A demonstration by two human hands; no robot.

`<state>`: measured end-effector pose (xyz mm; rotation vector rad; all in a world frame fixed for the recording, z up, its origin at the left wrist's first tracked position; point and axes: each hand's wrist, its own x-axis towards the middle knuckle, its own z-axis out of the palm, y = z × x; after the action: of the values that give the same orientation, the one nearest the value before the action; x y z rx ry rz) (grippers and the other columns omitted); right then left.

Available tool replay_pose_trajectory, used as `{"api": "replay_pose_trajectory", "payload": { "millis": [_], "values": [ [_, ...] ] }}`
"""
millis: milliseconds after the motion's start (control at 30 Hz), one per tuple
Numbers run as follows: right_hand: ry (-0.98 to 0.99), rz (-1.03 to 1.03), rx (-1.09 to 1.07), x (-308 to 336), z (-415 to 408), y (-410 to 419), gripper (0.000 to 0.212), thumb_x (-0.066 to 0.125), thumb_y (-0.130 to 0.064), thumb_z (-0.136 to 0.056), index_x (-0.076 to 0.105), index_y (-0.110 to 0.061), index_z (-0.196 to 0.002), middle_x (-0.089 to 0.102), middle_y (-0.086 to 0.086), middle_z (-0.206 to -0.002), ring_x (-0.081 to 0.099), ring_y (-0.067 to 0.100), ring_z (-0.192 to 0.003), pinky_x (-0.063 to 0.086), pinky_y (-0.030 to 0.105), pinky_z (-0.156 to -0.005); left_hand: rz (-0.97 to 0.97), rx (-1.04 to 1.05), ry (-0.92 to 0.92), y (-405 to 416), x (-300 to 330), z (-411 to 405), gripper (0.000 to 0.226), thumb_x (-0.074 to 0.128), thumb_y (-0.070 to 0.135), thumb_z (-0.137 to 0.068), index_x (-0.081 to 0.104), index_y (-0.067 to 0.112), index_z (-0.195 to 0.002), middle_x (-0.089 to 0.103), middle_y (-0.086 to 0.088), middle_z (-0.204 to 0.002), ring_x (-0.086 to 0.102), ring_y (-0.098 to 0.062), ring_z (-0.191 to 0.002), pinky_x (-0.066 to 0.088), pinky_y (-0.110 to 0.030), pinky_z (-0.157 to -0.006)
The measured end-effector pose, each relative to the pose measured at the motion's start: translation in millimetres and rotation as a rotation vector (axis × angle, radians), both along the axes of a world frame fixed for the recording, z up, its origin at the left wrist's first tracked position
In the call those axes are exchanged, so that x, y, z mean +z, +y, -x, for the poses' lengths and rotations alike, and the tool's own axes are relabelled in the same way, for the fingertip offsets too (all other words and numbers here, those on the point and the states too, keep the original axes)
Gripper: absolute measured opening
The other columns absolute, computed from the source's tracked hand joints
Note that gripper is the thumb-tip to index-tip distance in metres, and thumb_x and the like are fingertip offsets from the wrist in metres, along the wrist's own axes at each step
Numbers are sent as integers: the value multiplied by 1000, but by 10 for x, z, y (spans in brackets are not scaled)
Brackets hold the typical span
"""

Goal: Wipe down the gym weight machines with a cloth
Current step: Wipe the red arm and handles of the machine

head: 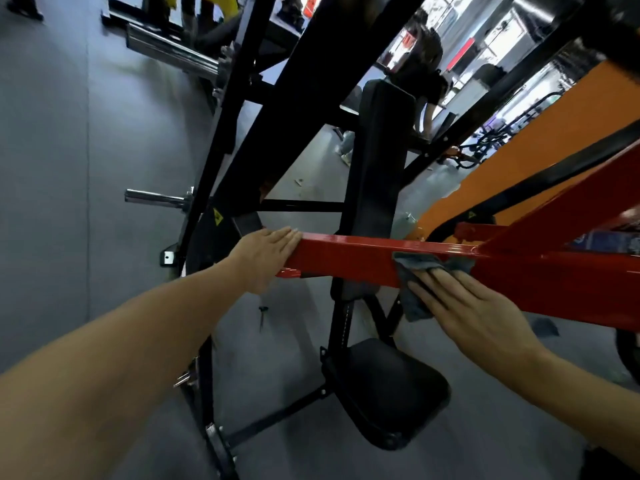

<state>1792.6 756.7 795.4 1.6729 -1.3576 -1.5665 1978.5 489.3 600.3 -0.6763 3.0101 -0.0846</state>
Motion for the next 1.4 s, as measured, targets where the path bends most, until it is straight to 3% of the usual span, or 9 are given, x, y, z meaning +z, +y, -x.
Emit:
{"api": "replay_pose_trajectory", "payload": {
  "millis": [133, 233, 367, 533, 700, 833, 1000, 1233, 1400],
  "values": [
    [-92, 168, 155, -22, 203, 118, 73, 9, -12, -84, 7, -3, -156, -11, 24, -160, -1, 36, -150, -28, 48, -116, 136, 8, 27, -121, -47, -107, 106, 40, 60, -93, -22, 0, -154, -18, -20, -166, -17, -30, -155, -4, -44, -127],
    [-184, 206, 191, -363, 125, -234, 70, 15, -11, -90, -4, -5, -157, -12, 26, -162, -8, 36, -152, -29, 49, -113, 213, 64, 57, -209, -109, -376, 113, 29, 74, -89, -18, -4, -154, -20, -26, -164, -18, -35, -154, -5, -47, -126],
    [-287, 240, 231, -1098, -105, -959, 73, 39, -24, -105, -14, -5, -152, -27, 22, -154, -1, 32, -155, -5, 46, -121, 228, 28, 14, -278, -198, -588, 124, 41, 79, -85, -19, -5, -154, -22, -26, -163, -17, -35, -154, -5, -47, -126],
    [-365, 306, 176, -1697, -416, -1703, 69, 27, -30, -107, -18, -2, -152, -12, 16, -167, -1, 32, -156, 5, 42, -125, 302, 56, -35, -226, -213, -534, 128, 54, 72, -86, -23, -5, -153, -26, -26, -162, -20, -38, -153, -10, -48, -126],
    [-404, 289, 105, -1757, -592, -2034, 69, 9, -32, -96, -1, -12, -161, -2, 12, -169, 5, 31, -156, 10, 42, -125, 334, 85, -65, -192, -169, -567, 126, 53, 72, -87, -21, -6, -153, -24, -27, -162, -20, -39, -153, -9, -48, -126],
    [-387, 286, 91, -1572, -492, -1848, 64, 38, -32, -106, 13, -13, -161, 2, 15, -169, 8, 33, -155, 9, 44, -125, 308, 86, -132, -183, -63, -581, 124, 56, 66, -88, -24, -4, -153, -27, -25, -162, -22, -38, -152, -9, -47, -126],
    [-405, 338, 107, -1394, -380, -1594, 61, 41, -28, -105, 19, -12, -160, 9, 15, -168, 13, 33, -155, 10, 44, -124, 275, 63, -189, -157, 106, -586, 116, 60, 44, -89, -24, -4, -152, -25, -25, -162, -19, -36, -153, -3, -46, -127],
    [-646, 536, 14, -1955, -591, -2153, 58, 71, -29, -91, 54, -14, -144, 57, 9, -145, 52, 28, -134, 41, 38, -110, 300, 56, -206, -167, 82, -564, 113, 59, 43, -88, -19, -4, -155, -23, -24, -164, -19, -35, -154, -7, -45, -127],
    [-880, 671, 68, -2277, -698, -2067, 50, 71, -15, -85, 63, -4, -133, 60, 12, -141, 52, 29, -137, 40, 43, -113, 289, 23, -185, -213, 13, -595, 112, 57, 41, -89, -21, -5, -154, -24, -25, -163, -20, -36, -153, -4, -46, -127]
  ]
}}
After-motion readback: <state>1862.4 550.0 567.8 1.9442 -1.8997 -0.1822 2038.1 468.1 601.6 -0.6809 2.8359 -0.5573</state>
